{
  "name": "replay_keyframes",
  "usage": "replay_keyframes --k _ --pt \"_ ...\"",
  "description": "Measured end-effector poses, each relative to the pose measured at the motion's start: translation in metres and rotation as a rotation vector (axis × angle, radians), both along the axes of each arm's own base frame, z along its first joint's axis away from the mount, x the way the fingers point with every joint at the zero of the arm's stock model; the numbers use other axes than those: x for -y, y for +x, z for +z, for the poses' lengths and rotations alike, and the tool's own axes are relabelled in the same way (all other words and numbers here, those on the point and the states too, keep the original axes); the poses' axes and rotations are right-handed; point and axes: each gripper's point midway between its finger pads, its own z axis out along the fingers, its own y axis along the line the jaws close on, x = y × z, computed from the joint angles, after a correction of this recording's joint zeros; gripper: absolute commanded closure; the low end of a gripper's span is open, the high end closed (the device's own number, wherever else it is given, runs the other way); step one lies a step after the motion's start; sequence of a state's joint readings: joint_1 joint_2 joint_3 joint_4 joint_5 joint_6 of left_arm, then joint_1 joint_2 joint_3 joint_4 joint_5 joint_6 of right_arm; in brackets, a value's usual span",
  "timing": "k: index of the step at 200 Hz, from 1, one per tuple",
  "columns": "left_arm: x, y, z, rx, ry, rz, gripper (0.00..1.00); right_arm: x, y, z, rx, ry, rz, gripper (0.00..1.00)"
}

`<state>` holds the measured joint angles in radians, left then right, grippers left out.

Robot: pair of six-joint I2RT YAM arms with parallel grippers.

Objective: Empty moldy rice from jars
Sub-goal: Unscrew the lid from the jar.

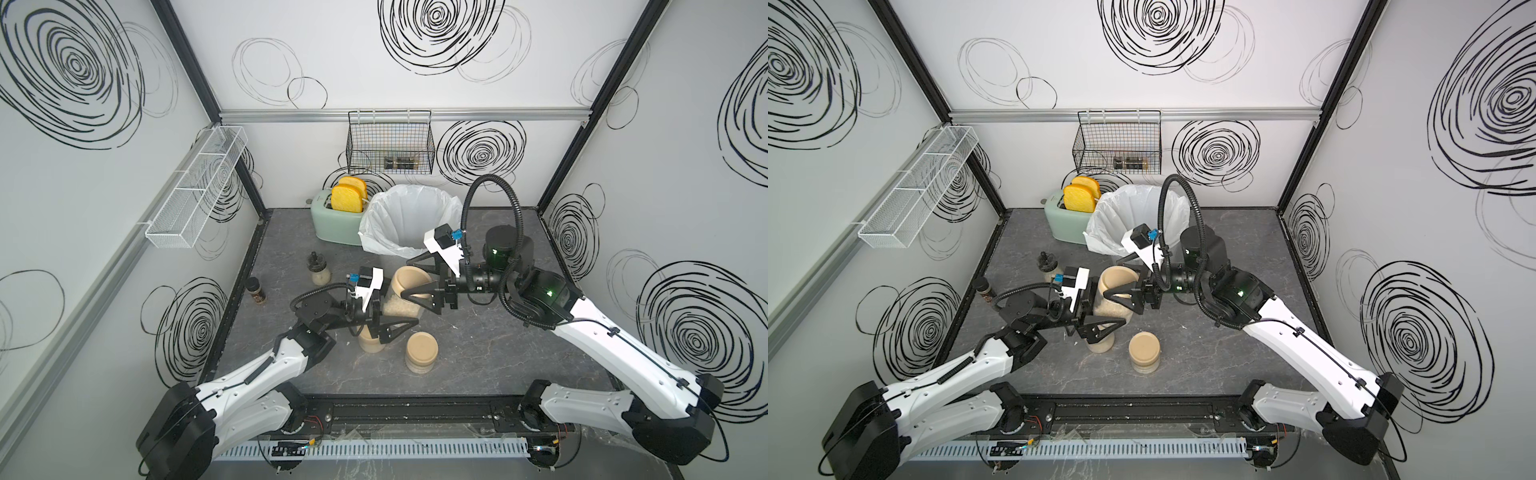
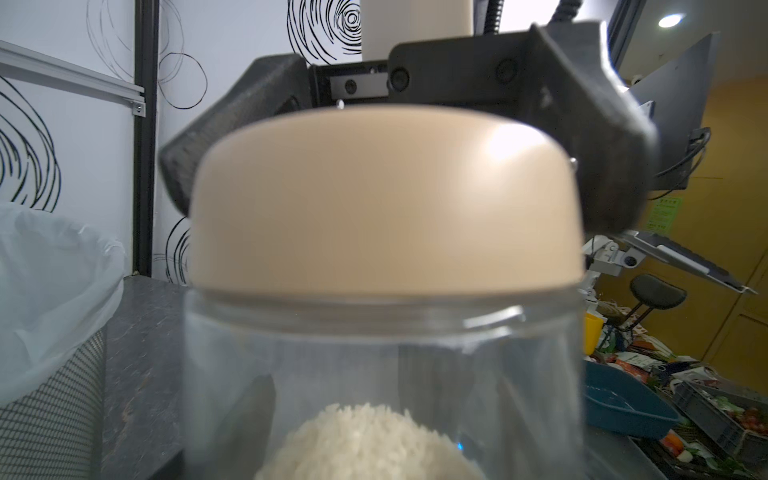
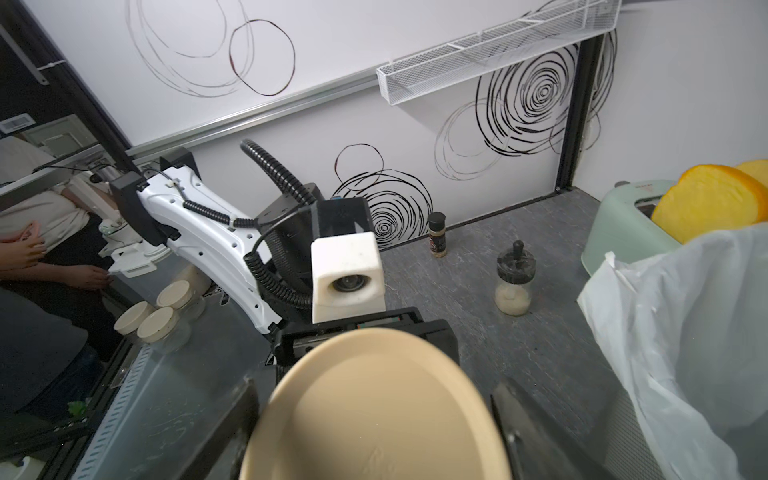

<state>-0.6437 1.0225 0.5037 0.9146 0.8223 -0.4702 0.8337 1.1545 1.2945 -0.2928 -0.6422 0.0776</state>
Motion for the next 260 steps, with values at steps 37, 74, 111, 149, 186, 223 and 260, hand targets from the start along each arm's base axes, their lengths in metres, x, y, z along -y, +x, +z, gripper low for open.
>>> replay_keyframes --k 37,74,111,149,186,223,260 --pt "-0.002 -0.005 0.010 -0.016 -0.052 -0.074 0.46 -0.003 -0.005 0.011 0.034 0.040 0.073 0.41" --pt "-0.005 -0.002 0.017 -0.036 -0.103 -0.119 0.48 -0.006 -0.001 0.018 0.056 0.066 0.117 0.39" --pt "-0.005 -0.003 0.018 -0.042 -0.110 -0.133 0.48 -0.004 0.002 0.020 0.064 0.072 0.131 0.13" --pt "-0.008 0.001 0.033 -0.002 -0.139 -0.102 0.48 -0.002 0.007 0.015 0.057 0.058 0.108 0.02" --pt "-0.017 0.005 0.047 0.059 -0.176 -0.019 0.47 0.002 0.009 0.015 0.062 0.057 0.082 0.02" --pt "-0.025 0.007 0.057 0.119 -0.190 0.056 0.46 0.016 0.018 0.019 0.080 0.063 0.016 0.02" --pt "-0.033 0.013 0.060 0.182 -0.169 0.156 0.46 0.028 0.032 0.015 0.079 0.048 -0.073 0.02"
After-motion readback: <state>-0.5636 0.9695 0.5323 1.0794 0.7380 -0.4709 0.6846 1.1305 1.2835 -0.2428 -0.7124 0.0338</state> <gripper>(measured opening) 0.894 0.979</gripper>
